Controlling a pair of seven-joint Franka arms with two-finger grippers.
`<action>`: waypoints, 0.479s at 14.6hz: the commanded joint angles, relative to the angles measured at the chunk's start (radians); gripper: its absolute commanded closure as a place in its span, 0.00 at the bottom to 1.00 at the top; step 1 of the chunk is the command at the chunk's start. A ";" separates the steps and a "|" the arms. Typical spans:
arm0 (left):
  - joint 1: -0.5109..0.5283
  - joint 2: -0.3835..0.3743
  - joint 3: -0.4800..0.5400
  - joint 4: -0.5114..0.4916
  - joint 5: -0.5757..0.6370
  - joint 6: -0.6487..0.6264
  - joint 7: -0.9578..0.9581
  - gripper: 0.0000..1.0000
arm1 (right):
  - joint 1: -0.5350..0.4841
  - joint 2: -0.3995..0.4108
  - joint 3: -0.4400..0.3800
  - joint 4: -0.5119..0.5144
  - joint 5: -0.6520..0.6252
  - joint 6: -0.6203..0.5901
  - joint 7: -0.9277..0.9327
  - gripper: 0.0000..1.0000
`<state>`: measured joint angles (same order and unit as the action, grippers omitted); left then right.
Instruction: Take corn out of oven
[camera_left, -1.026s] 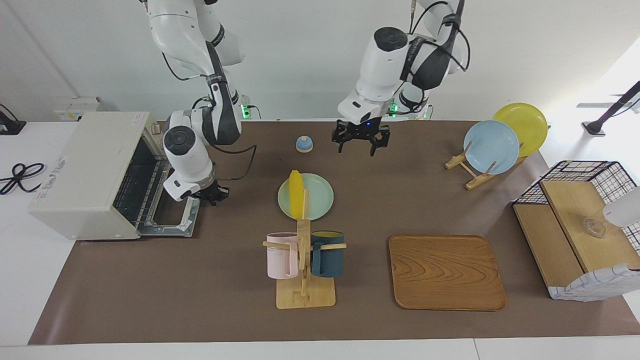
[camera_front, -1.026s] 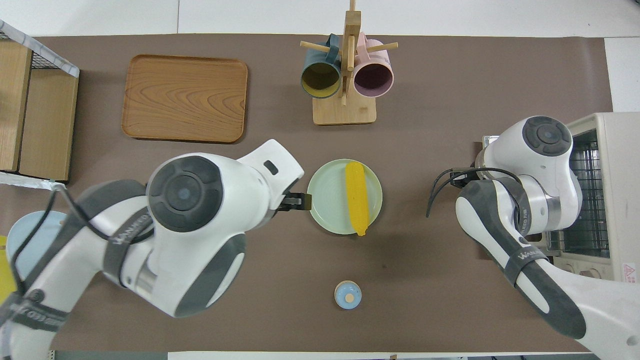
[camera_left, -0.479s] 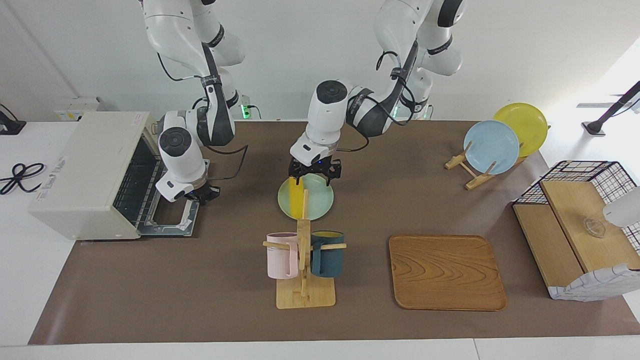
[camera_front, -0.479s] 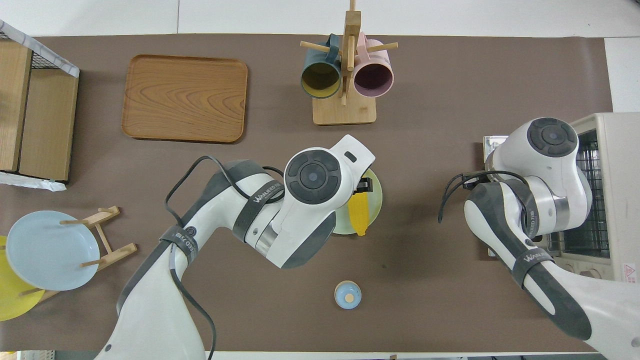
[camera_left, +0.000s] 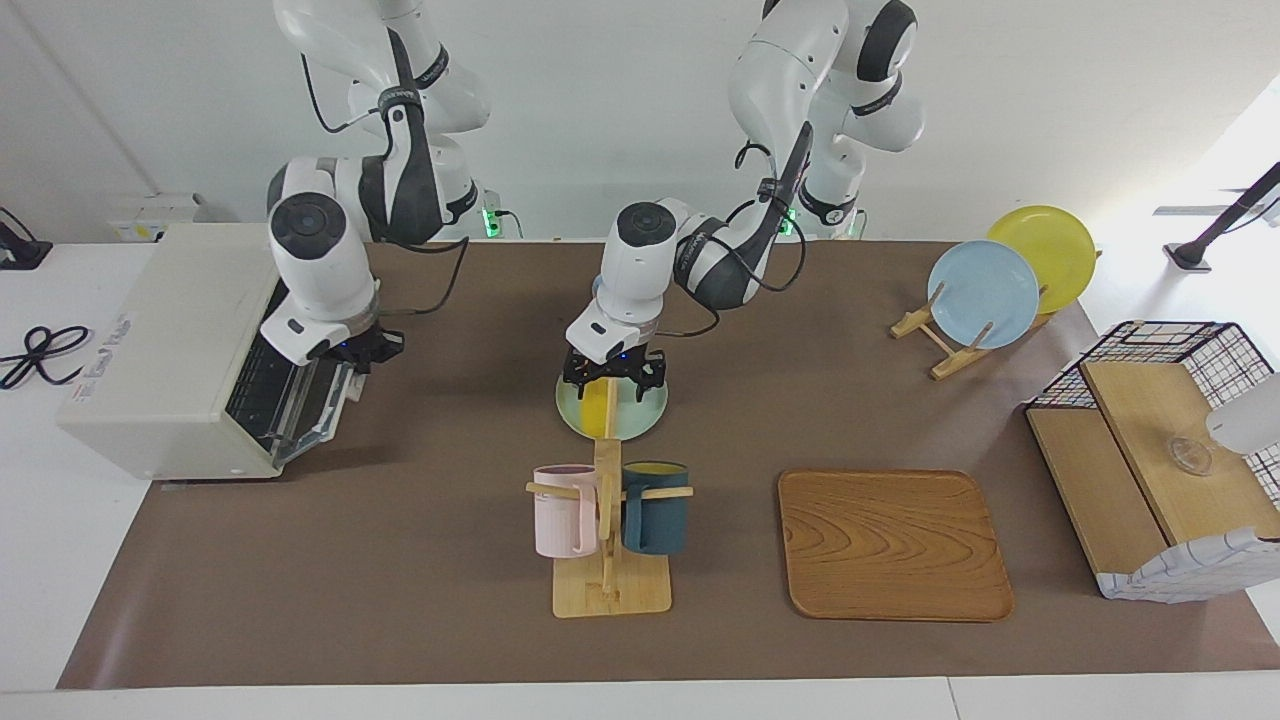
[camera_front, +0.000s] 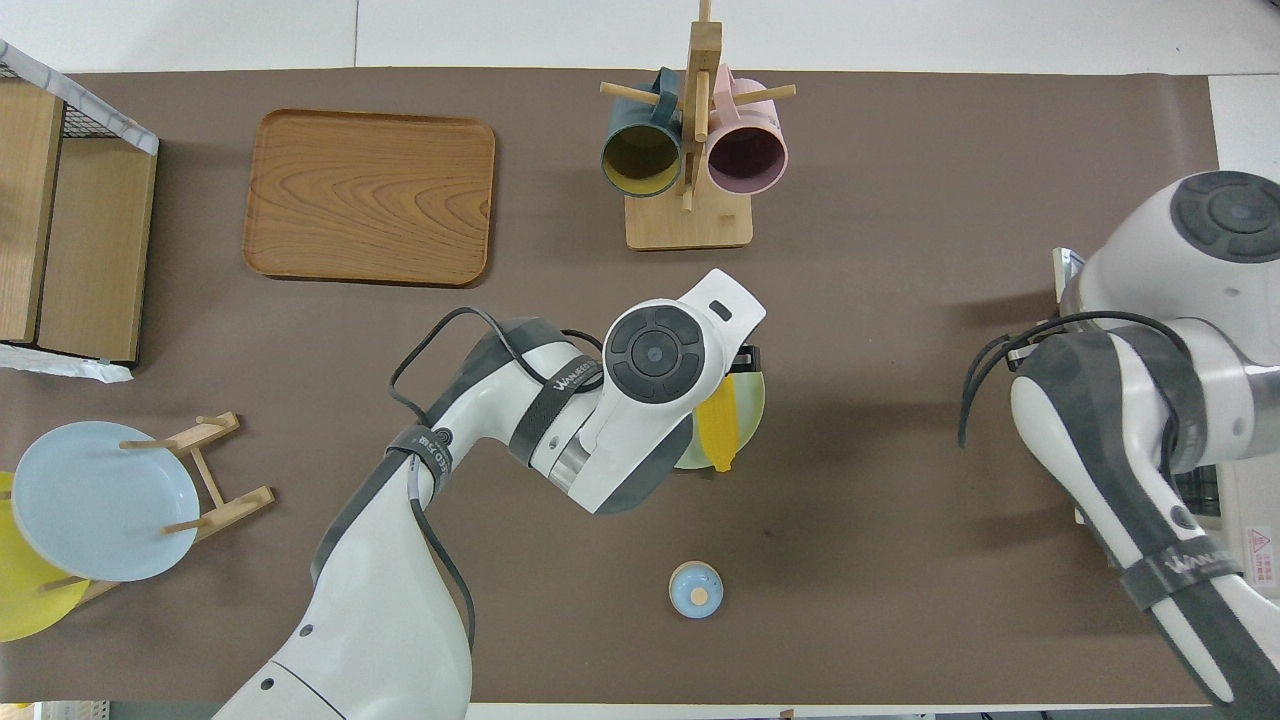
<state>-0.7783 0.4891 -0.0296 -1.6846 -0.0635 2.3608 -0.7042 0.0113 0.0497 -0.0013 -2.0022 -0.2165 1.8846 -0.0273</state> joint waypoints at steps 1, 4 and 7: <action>-0.044 0.005 0.020 -0.043 0.016 0.061 -0.032 0.00 | -0.117 -0.017 -0.014 -0.023 -0.080 -0.005 -0.123 1.00; -0.044 0.006 0.022 -0.044 0.018 0.063 -0.034 0.00 | -0.117 -0.051 -0.012 -0.018 -0.080 -0.051 -0.137 1.00; -0.059 0.005 0.025 -0.056 0.019 0.061 -0.037 0.10 | -0.105 -0.106 -0.006 0.008 -0.075 -0.114 -0.169 1.00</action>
<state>-0.8086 0.5025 -0.0261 -1.7153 -0.0625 2.3998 -0.7187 -0.0973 -0.0211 -0.0147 -1.9797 -0.2741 1.8322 -0.1739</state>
